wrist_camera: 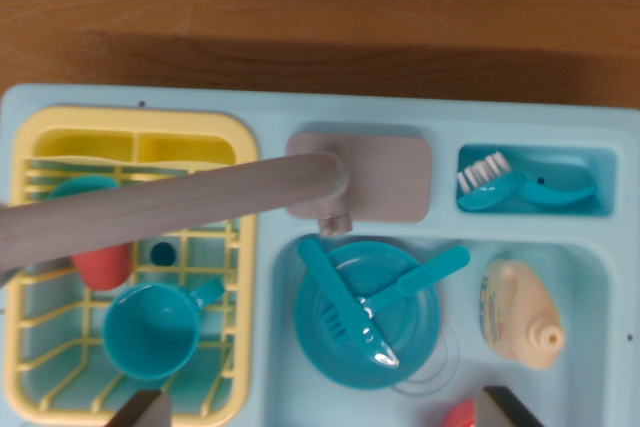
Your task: Pick detergent from the sink
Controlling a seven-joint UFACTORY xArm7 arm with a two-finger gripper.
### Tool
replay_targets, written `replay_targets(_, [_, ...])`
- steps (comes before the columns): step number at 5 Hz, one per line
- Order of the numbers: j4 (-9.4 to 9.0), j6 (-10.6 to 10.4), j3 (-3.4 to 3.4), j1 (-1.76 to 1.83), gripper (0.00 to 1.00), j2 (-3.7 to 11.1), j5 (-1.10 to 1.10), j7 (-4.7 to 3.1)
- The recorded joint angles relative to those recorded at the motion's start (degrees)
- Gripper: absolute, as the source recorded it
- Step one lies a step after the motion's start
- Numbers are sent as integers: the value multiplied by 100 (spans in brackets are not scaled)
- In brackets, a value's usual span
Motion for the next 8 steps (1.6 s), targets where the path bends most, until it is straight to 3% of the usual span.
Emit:
replay_targets(1, [0,0,0,0,0,0,0,0])
replay_targets(2, [-148,-207,-40,-53,0,76,26,-117])
replay_targets(3, [-148,-207,-40,-53,0,76,26,-117])
replay_targets(4, [-314,-438,-84,-113,0,160,56,-249])
replay_targets(5, [-314,-438,-84,-113,0,160,56,-249])
replay_targets(6, [-492,-686,-132,-176,0,250,87,-389])
replay_targets(7, [-492,-686,-132,-176,0,250,87,-389])
replay_targets(8, [-679,-947,-182,-243,0,346,120,-538])
